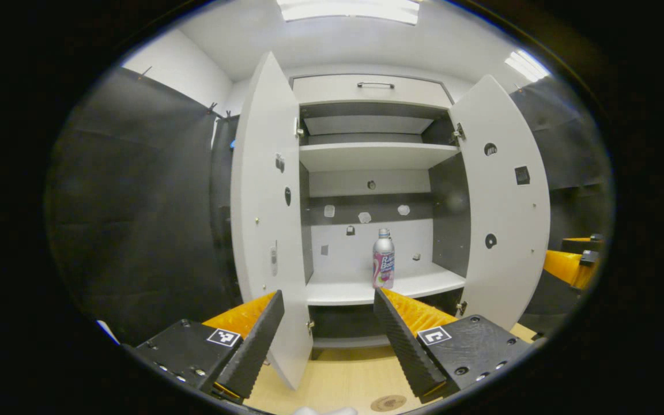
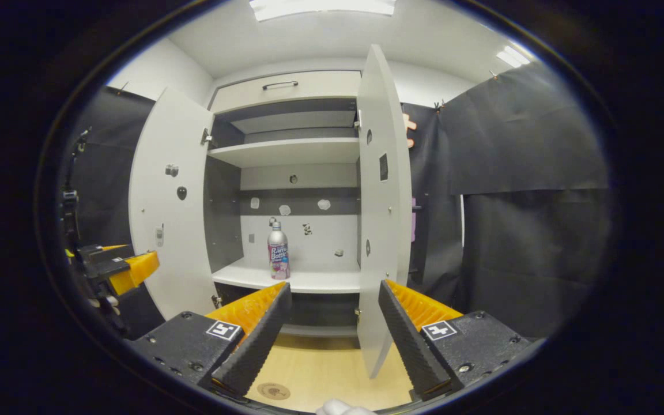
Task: Grasp the bottle in the cabinet with the left hand and place it on the coaster, then close the right door with the right hand and the left door with the left hand.
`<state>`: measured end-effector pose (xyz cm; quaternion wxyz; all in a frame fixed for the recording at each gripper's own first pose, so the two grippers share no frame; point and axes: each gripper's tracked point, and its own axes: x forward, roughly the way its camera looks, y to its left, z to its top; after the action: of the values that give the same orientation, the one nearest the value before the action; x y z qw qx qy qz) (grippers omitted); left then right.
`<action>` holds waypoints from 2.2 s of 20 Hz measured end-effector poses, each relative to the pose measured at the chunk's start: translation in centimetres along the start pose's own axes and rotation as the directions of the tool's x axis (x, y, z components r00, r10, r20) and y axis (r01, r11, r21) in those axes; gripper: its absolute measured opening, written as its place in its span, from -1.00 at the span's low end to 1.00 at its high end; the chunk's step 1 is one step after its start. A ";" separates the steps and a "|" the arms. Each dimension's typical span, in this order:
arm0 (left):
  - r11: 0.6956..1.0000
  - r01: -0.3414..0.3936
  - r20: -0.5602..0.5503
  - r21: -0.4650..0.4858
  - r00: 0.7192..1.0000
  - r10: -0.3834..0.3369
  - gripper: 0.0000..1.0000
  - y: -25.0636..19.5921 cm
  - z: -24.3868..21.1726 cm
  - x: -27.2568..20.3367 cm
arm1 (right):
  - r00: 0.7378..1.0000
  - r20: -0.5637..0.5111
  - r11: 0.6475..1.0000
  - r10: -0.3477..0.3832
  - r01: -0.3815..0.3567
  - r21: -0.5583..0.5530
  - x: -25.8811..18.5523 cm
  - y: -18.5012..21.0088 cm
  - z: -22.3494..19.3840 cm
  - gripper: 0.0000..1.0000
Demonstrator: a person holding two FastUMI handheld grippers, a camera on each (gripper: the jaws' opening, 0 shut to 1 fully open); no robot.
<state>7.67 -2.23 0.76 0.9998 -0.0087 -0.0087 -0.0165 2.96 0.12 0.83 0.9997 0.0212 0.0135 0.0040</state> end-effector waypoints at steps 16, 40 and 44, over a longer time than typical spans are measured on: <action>0.993 0.117 0.032 0.002 0.993 -0.117 0.99 -11.0 0.0 25.1 | 0.995 -0.007 0.994 -0.103 0.103 -0.034 -0.8 -1.2 2.4 1.00; 0.985 0.169 -0.002 -0.021 0.986 -0.169 0.65 -11.8 -2.1 25.3 | 0.991 -0.052 0.992 -0.125 0.123 -0.037 0.1 -3.8 1.2 0.98; 0.979 0.206 0.041 -0.003 0.978 -0.206 0.56 -11.3 -2.5 18.9 | 0.992 -0.026 0.993 -0.120 0.119 -0.027 -0.3 -4.0 0.7 0.98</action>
<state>26.22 -14.14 -1.25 0.9923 -0.0115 -0.0297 -0.1197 2.68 -3.93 1.34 0.9980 0.0078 0.0283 -0.0554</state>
